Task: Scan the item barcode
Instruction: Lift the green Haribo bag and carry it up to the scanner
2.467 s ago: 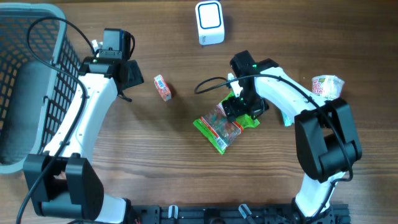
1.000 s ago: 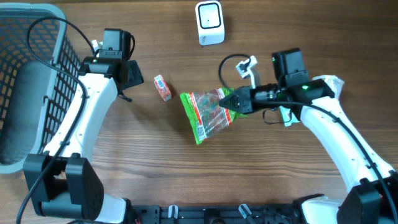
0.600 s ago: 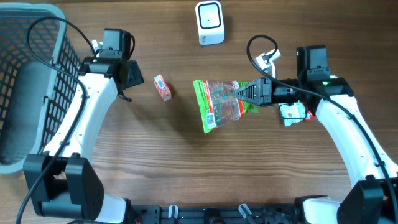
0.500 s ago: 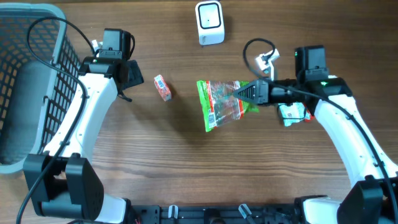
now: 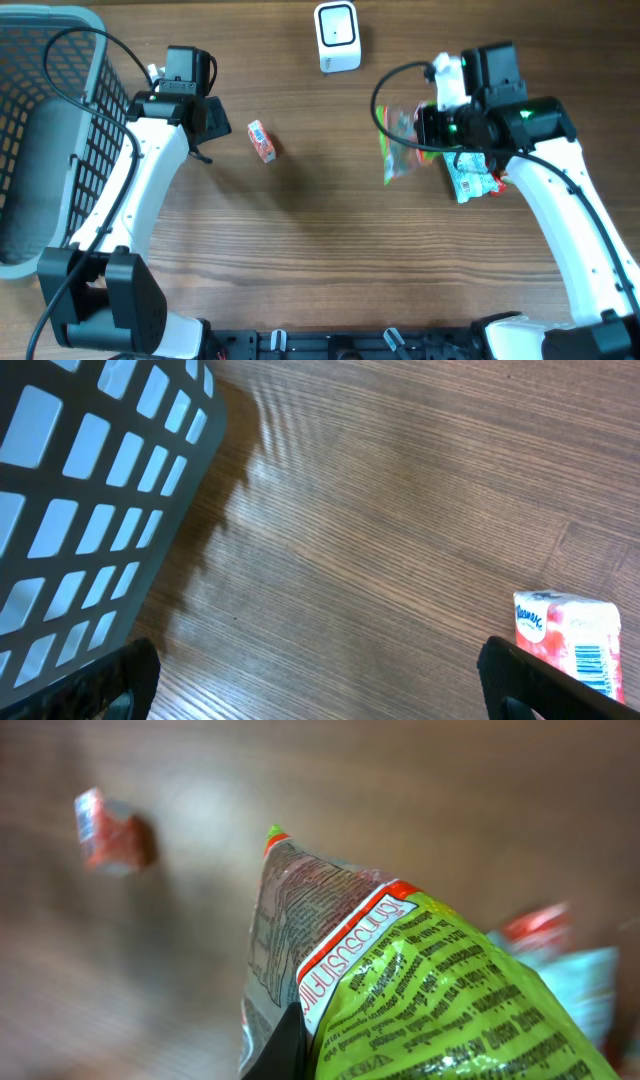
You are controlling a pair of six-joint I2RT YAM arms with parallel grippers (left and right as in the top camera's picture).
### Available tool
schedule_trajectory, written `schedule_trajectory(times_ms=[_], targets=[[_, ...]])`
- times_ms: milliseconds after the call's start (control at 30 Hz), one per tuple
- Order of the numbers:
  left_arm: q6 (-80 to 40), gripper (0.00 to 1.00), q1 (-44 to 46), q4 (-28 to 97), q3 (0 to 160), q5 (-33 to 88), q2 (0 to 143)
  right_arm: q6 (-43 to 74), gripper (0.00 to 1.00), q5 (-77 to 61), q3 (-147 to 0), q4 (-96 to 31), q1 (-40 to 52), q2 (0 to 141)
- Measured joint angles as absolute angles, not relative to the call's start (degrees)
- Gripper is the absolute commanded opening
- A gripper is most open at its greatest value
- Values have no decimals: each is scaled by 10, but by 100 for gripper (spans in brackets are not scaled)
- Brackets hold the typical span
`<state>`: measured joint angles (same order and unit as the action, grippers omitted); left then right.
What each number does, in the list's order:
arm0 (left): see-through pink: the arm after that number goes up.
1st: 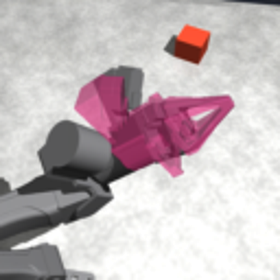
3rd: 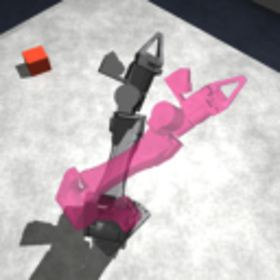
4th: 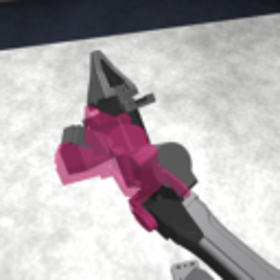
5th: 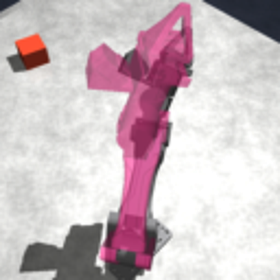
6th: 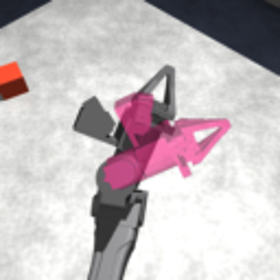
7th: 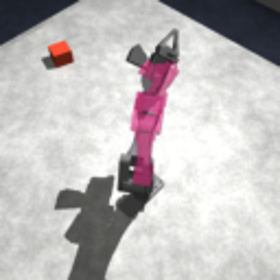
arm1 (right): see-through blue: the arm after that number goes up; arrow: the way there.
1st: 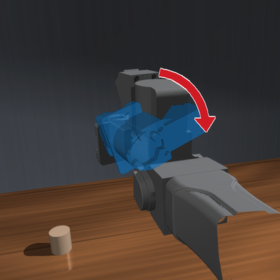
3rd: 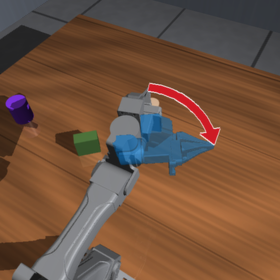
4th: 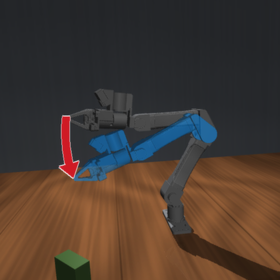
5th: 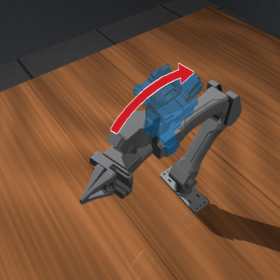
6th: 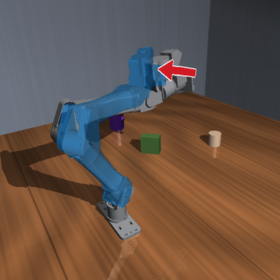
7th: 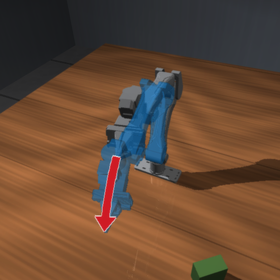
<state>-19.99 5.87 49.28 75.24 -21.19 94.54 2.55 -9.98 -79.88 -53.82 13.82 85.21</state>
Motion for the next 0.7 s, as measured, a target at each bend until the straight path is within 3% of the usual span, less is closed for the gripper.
schedule_trajectory(times_ms=[133,333,500,700], targets=[[-200,100,59,493,752,-212,945,-65,4,61,-839,-490,220,851],[-200,100,59,493,752,-212,945,-229,4,272,-841,-312,329,882],[-200,100,59,493,752,-212,945,-387,4,379,-842,-93,346,975],[-200,100,59,493,752,-212,945,-512,4,417,-841,167,346,1077]])
